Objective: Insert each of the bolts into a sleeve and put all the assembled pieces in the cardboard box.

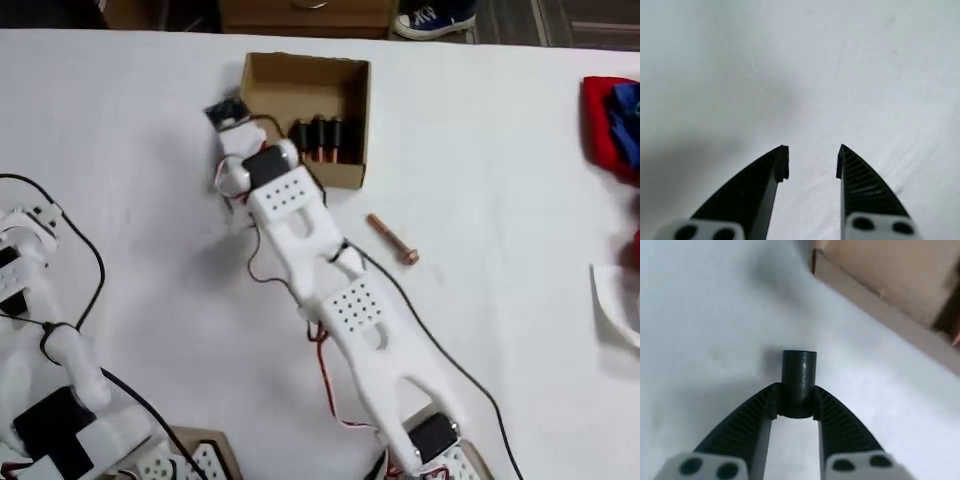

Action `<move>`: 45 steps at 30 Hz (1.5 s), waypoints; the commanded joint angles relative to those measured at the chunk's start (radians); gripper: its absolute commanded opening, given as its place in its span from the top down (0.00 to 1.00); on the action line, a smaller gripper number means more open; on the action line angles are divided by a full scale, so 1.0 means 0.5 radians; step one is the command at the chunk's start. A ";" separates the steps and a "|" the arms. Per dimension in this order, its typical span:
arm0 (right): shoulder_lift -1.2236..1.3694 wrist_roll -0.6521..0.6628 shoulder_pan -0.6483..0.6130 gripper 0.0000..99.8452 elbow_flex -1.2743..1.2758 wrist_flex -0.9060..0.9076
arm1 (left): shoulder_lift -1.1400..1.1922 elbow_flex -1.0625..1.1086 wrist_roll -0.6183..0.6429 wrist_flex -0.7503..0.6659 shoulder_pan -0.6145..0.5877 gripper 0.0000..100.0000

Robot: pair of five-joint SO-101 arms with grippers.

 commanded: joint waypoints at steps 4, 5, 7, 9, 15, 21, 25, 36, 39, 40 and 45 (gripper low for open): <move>-0.539 0.071 0.167 0.98 0.479 0.054 | -0.101 -0.011 0.025 -0.037 -0.006 0.83; -0.618 0.071 0.173 0.98 0.620 0.054 | -0.101 -0.011 0.025 -0.037 -0.006 0.83; -0.799 0.071 0.183 0.98 0.951 0.054 | -0.101 -0.011 0.025 -0.037 -0.006 0.83; -0.993 0.074 0.183 0.98 1.295 0.051 | -0.101 -0.011 0.025 -0.037 -0.006 0.83; -1.177 0.074 0.210 0.98 1.970 -0.048 | -0.101 -0.011 0.025 -0.037 -0.006 0.83; -1.076 0.077 0.259 0.98 2.059 -0.262 | -0.101 -0.011 0.025 -0.028 0.049 0.83; -1.020 0.077 0.259 0.91 2.059 -0.265 | -0.101 -0.005 0.025 -0.025 0.098 0.83; -0.993 0.077 0.262 0.83 2.056 -0.336 | -0.110 0.051 0.025 -0.040 0.187 0.83; -0.987 0.077 0.259 0.83 2.059 -0.370 | -0.110 0.051 0.025 -0.040 0.187 0.83; -0.987 0.077 0.256 0.83 2.059 -0.379 | -0.110 0.051 0.025 -0.040 0.187 0.83; -0.984 0.077 0.247 0.90 2.059 -0.391 | -0.110 0.051 0.025 -0.040 0.187 0.83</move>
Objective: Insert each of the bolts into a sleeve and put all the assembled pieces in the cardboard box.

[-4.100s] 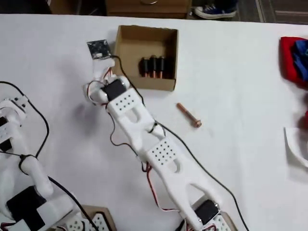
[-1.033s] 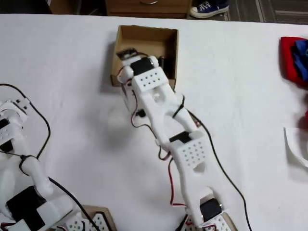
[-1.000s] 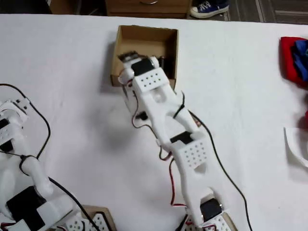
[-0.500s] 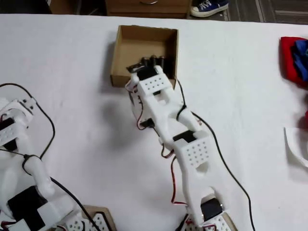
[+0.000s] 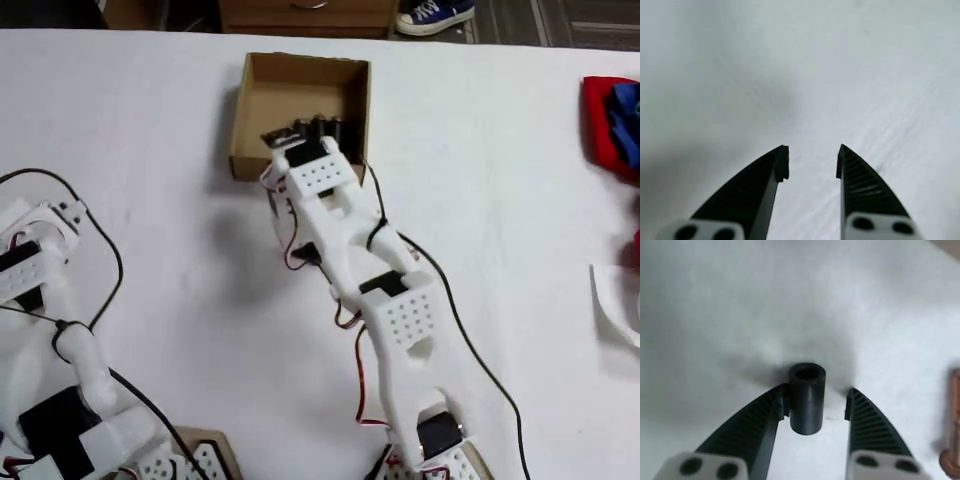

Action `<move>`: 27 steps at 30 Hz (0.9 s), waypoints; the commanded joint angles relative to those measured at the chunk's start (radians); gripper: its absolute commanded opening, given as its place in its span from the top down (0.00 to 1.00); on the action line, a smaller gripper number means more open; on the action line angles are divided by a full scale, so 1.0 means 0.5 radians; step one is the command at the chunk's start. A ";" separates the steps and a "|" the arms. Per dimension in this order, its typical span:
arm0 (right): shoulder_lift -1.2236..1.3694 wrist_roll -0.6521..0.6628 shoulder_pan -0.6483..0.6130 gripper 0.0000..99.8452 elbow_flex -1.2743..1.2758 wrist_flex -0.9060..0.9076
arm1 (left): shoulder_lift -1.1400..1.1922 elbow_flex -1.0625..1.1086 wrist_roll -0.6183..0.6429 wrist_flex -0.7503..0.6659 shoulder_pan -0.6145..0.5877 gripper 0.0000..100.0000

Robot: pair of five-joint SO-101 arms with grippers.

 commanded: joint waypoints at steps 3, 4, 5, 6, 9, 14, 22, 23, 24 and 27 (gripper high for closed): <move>-0.011 0.021 0.014 0.99 0.009 -0.023 | -0.095 -0.005 0.025 -0.040 0.015 0.83; -0.011 0.021 0.014 0.97 0.012 -0.020 | -0.095 -0.005 0.025 -0.040 0.015 0.83; -0.011 0.021 0.014 0.96 0.018 -0.014 | -0.095 -0.005 0.025 -0.040 0.015 0.83; -0.011 0.021 0.017 0.96 0.018 -0.011 | -0.095 -0.005 0.025 -0.040 0.015 0.83; -0.011 0.021 0.026 0.96 0.018 -0.008 | -0.095 -0.005 0.025 -0.040 0.015 0.83; -0.011 0.018 0.048 0.96 0.021 0.020 | -0.095 -0.005 0.015 -0.040 0.015 0.83; -0.351 0.018 0.311 0.98 -0.120 0.232 | -0.086 -0.005 0.012 0.040 0.239 0.83; -0.459 0.021 0.345 0.98 -0.132 0.262 | -0.086 -0.011 0.009 0.080 0.298 0.83; -0.572 0.021 0.379 0.98 -0.138 0.287 | -0.086 -0.020 0.000 0.126 0.362 0.83; -0.898 0.132 0.471 0.98 -0.117 0.308 | -0.095 -0.023 -0.206 0.190 0.577 0.83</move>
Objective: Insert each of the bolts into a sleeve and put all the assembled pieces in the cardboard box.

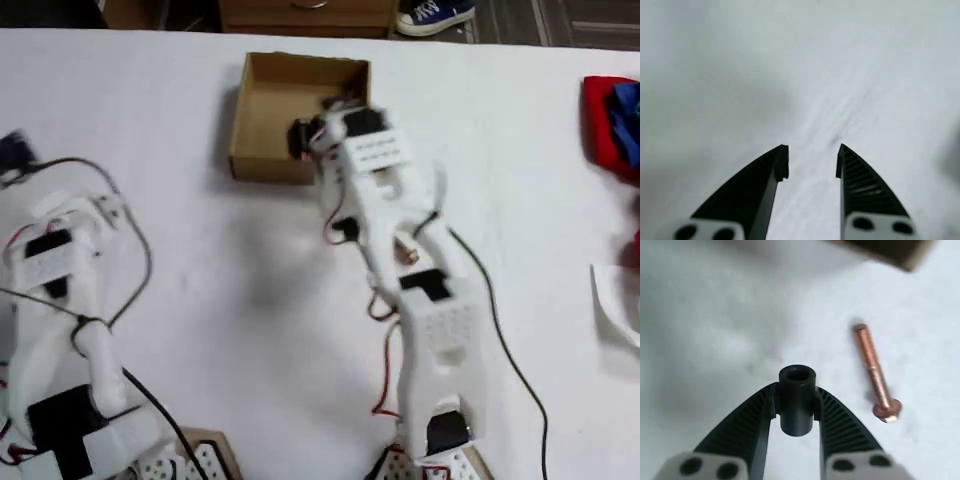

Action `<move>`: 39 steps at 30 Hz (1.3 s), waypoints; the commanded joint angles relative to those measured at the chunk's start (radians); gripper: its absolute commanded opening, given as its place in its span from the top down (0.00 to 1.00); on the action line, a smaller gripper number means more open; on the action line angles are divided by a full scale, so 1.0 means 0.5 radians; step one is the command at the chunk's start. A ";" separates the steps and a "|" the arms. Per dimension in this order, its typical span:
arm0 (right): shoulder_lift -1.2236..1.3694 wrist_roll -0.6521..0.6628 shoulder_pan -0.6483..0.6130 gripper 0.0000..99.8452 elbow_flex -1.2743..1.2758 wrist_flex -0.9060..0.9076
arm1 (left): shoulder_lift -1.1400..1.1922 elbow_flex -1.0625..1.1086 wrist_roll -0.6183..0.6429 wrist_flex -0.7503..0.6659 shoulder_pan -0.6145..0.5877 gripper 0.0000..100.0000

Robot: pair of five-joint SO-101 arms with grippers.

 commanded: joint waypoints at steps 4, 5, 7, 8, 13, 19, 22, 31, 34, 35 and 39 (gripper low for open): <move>-0.802 0.267 0.195 0.98 0.021 0.038 | -0.095 -0.072 -0.319 0.184 0.494 0.83; -0.898 0.288 0.232 0.98 0.055 0.044 | -0.086 -0.137 -0.325 0.304 0.577 0.83; -1.085 0.310 0.339 0.98 0.169 0.048 | -0.080 -0.318 -0.325 0.577 0.761 0.83; -1.183 0.310 0.407 0.98 0.249 0.048 | -0.077 -0.425 -0.325 0.712 0.862 0.83; -1.613 0.313 0.760 0.98 0.724 0.026 | -0.074 -0.947 -0.807 1.178 1.396 0.83; -2.027 0.500 1.186 0.98 1.249 -0.127 | -0.074 -1.088 -1.292 1.424 1.967 0.83; -2.196 0.614 1.370 0.98 1.485 -0.210 | -0.040 -1.020 -1.298 1.323 2.041 0.83; -2.417 0.795 1.560 0.98 1.906 -0.354 | 0.245 -1.119 -1.654 1.313 2.114 0.82; -2.426 0.795 1.683 0.98 1.912 -0.354 | 0.506 -1.315 -2.004 1.427 2.127 0.82; -2.432 0.795 1.738 0.98 1.912 -0.354 | 0.611 -1.407 -2.151 1.498 2.108 0.82; -2.417 0.795 1.941 0.98 1.915 -0.348 | 1.071 -1.895 -2.516 1.795 2.028 0.82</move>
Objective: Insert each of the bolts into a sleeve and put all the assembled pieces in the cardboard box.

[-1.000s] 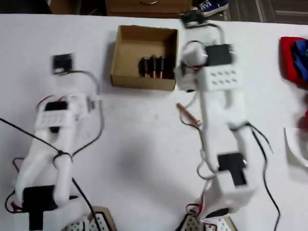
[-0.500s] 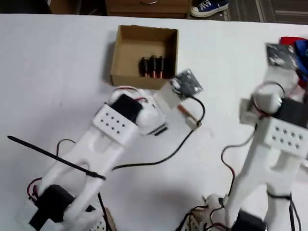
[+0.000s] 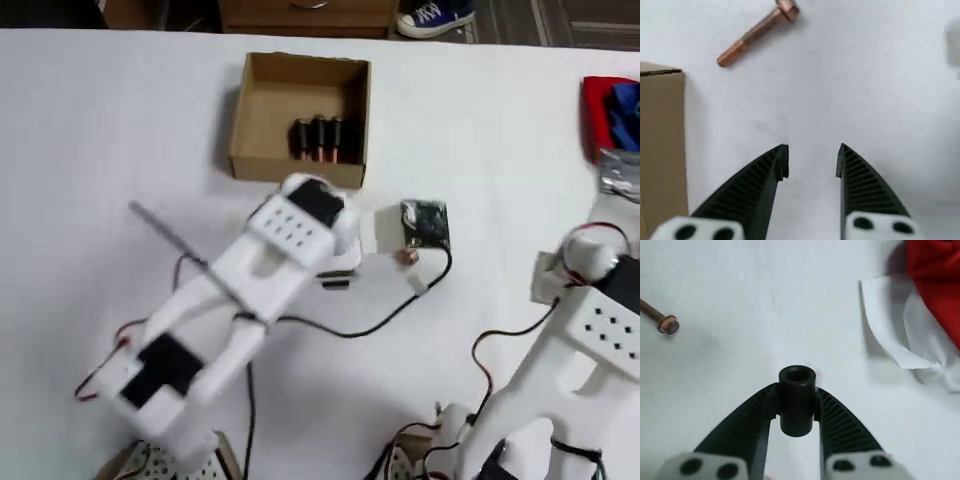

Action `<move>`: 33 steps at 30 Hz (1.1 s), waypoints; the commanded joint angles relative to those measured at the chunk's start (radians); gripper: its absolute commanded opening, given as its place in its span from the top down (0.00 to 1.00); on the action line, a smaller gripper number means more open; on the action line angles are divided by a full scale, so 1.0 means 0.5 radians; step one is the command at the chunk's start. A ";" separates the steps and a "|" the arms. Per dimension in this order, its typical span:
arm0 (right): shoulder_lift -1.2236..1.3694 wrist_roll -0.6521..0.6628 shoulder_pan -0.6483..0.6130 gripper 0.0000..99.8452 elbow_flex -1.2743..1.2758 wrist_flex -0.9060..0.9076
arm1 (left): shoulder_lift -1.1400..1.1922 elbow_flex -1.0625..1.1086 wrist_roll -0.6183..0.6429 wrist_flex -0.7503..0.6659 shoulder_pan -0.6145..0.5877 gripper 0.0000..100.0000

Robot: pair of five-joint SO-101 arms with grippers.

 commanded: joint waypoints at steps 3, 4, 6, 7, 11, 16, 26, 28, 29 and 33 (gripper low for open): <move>-0.078 0.012 0.253 0.98 -0.006 -0.008 | 0.571 -0.818 -0.242 0.264 -0.064 0.83; -0.081 0.015 0.287 0.98 -0.012 0.011 | 0.666 -0.962 -0.242 0.264 -0.055 0.83; -0.081 0.015 0.333 0.98 -0.006 0.029 | 0.856 -1.269 -0.242 0.224 -0.009 0.82; -0.081 0.015 0.351 0.98 -0.006 0.029 | 0.951 -1.407 -0.242 0.199 0.015 0.83; -0.081 0.015 0.364 0.98 -0.006 0.066 | 1.267 -1.757 -0.261 0.347 0.098 0.83; -0.078 0.009 0.373 0.98 -0.006 0.075 | 1.491 -2.119 -0.644 0.470 0.172 0.83; -0.081 0.003 0.376 0.98 -0.006 0.106 | 1.774 -2.417 -0.681 0.476 0.209 0.83; -0.081 0.009 0.376 0.98 -0.006 0.115 | 1.798 -2.417 -0.681 0.457 0.212 0.83; -0.081 0.009 0.376 0.98 -0.006 0.115 | 1.804 -2.417 -0.681 0.451 0.215 0.83; -0.081 0.009 0.376 0.98 -0.006 0.115 | 1.817 -2.417 -0.681 0.365 0.245 0.83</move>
